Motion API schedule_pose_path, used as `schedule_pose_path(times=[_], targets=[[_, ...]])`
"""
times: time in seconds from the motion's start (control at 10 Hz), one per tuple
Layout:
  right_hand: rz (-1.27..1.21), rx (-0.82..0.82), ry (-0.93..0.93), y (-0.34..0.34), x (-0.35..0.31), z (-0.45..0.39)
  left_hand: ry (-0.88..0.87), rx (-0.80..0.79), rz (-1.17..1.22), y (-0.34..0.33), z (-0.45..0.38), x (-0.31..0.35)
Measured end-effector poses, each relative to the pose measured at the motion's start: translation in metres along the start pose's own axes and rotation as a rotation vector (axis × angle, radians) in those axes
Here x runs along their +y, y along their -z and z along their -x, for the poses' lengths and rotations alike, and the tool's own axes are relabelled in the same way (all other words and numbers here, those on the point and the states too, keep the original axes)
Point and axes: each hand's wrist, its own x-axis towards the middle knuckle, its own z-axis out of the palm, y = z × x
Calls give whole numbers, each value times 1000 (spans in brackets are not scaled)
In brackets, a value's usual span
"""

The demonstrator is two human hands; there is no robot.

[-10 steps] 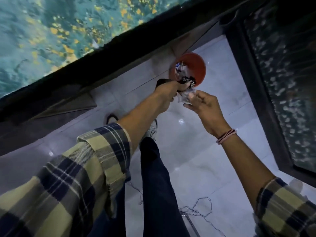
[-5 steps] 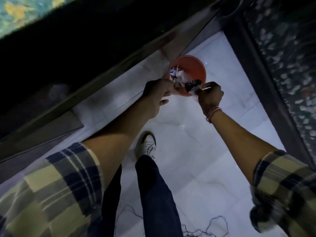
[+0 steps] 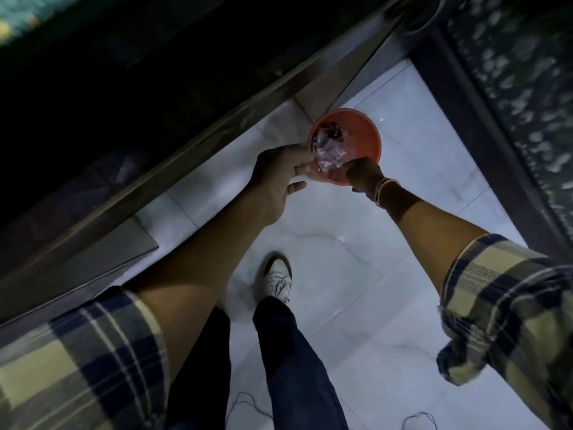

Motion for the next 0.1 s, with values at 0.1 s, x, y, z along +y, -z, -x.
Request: schedule_pose_path(times=[0.1], targets=[[-41,67,-45,5,4,9,-10,39,19,2,4,1]])
